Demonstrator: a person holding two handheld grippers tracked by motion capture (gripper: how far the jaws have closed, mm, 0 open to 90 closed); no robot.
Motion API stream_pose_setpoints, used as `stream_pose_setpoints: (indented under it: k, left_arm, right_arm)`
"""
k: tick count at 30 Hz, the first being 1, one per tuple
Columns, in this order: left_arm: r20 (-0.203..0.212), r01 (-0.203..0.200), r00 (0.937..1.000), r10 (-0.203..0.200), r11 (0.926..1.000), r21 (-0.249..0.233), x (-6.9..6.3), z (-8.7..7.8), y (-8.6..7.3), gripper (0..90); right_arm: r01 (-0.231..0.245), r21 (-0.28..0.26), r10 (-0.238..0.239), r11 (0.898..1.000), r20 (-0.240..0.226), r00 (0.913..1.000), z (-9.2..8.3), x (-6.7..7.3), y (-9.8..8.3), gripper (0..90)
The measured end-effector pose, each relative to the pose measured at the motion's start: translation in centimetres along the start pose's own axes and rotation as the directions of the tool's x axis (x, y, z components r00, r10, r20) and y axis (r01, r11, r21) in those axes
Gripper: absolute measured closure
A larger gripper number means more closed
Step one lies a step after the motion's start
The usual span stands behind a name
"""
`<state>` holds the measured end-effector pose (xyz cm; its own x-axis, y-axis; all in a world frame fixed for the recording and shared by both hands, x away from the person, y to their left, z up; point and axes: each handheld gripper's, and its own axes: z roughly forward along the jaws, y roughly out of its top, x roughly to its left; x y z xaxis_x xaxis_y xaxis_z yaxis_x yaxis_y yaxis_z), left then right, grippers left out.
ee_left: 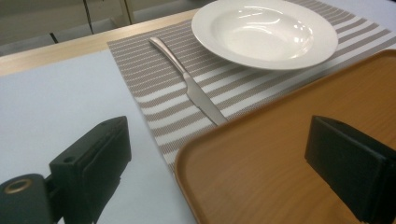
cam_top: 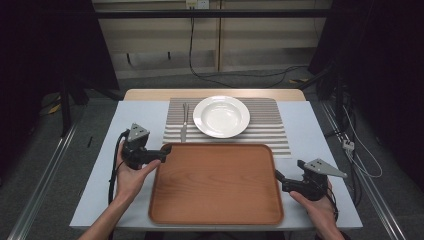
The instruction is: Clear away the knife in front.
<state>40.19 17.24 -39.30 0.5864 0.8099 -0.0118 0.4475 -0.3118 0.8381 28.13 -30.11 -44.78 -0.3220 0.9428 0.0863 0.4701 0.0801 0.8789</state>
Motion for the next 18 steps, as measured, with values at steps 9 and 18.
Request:
stream_pose_setpoints:
  k: [9, 18]
  left_arm:
    - [-0.008, 0.015, 0.9999, -0.015, 0.9998, -0.014, 0.5, 1.5, 2.0, 7.9]
    - [-0.009, 0.011, 0.9999, -0.010, 0.9997, 0.023, 0.9, 3.8, 4.1, 9.3]
  right_arm:
    - [0.002, 0.002, -0.002, 1.000, -0.007, 1.0000, 0.1, 0.2, 0.1, 8.9]
    - [0.006, 0.008, -0.006, 1.000, -0.017, 0.9998, 0.3, 0.2, 0.1, 8.9]
